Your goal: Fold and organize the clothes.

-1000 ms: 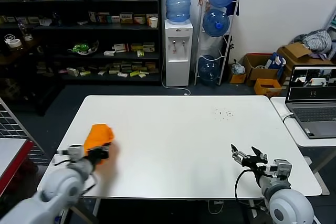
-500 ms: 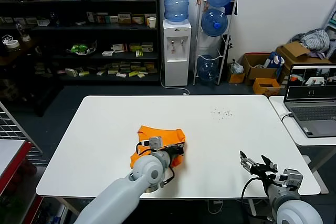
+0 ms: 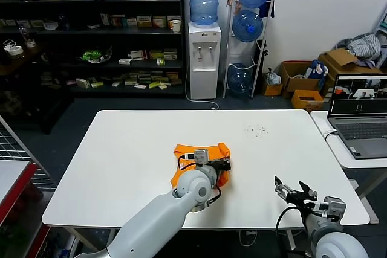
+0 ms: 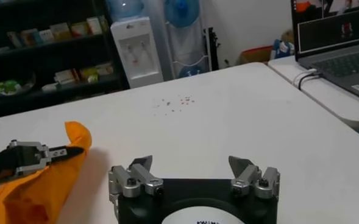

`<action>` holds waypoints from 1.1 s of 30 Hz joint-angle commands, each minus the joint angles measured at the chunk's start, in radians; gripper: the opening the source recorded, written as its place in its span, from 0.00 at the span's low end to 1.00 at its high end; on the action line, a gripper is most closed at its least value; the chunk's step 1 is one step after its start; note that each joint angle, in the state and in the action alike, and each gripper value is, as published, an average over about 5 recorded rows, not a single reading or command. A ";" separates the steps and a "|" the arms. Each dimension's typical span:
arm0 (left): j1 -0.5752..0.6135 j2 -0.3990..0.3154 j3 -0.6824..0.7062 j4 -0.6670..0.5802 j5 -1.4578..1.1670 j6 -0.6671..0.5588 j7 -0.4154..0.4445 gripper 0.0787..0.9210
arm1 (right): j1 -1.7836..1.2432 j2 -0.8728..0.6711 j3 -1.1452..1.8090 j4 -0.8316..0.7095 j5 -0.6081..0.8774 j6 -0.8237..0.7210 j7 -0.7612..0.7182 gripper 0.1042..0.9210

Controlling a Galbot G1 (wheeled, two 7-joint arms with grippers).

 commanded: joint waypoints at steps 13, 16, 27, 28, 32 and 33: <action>0.129 0.032 -0.081 -0.219 0.110 -0.089 0.108 0.17 | 0.007 0.003 0.006 -0.060 -0.158 0.160 -0.242 0.88; 0.246 0.128 -0.174 -0.326 0.242 -0.168 0.214 0.27 | 0.041 -0.004 0.011 -0.129 -0.190 0.213 -0.313 0.88; 0.864 0.328 -0.809 -0.380 0.535 -0.562 0.630 0.64 | 0.093 0.024 0.033 -0.311 -0.326 0.473 -0.483 0.88; 0.899 0.315 -0.859 -0.357 0.565 -0.602 0.656 0.68 | 0.091 0.035 0.047 -0.323 -0.338 0.499 -0.497 0.88; 0.950 0.223 -1.007 -0.272 0.626 -0.729 0.728 0.81 | 0.066 0.083 0.114 -0.338 -0.373 0.574 -0.540 0.88; 0.954 0.202 -1.031 -0.266 0.620 -0.741 0.738 0.83 | 0.056 0.092 0.131 -0.337 -0.385 0.585 -0.548 0.88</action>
